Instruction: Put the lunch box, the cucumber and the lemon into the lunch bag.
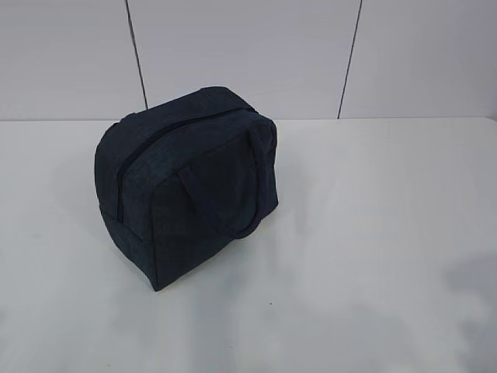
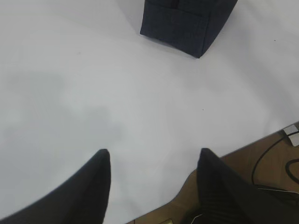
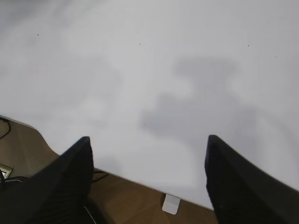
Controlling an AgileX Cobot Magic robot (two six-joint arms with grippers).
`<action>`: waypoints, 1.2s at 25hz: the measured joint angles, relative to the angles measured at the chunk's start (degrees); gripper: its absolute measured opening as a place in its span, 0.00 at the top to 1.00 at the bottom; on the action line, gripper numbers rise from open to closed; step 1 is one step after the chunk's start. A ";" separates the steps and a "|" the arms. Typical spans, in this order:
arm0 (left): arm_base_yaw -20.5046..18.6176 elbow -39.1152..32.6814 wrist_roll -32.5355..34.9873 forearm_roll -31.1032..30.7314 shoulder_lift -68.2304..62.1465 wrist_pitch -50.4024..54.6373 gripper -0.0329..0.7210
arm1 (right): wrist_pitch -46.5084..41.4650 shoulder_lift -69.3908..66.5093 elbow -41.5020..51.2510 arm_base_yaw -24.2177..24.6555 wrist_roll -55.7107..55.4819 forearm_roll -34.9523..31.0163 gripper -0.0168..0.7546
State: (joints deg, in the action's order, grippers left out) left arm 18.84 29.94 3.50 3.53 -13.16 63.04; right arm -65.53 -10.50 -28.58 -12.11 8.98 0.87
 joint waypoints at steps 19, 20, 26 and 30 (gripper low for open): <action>-13.41 0.00 0.00 0.00 0.07 0.00 0.43 | 0.10 1.52 0.00 6.47 0.00 0.00 0.25; -15.71 0.00 0.00 -0.10 0.07 0.00 0.43 | 0.10 1.52 0.00 7.76 0.00 0.00 0.25; -22.09 0.00 0.00 -0.08 5.07 0.00 0.44 | 0.10 5.88 0.00 11.23 0.00 0.09 0.25; -22.33 0.00 0.00 -0.08 11.63 0.10 0.44 | 0.10 10.67 0.00 11.34 0.00 0.09 0.25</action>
State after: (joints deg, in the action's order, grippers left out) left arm -3.49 29.94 3.50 3.44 -1.53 63.14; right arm -65.43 0.17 -28.58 -0.77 8.98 0.96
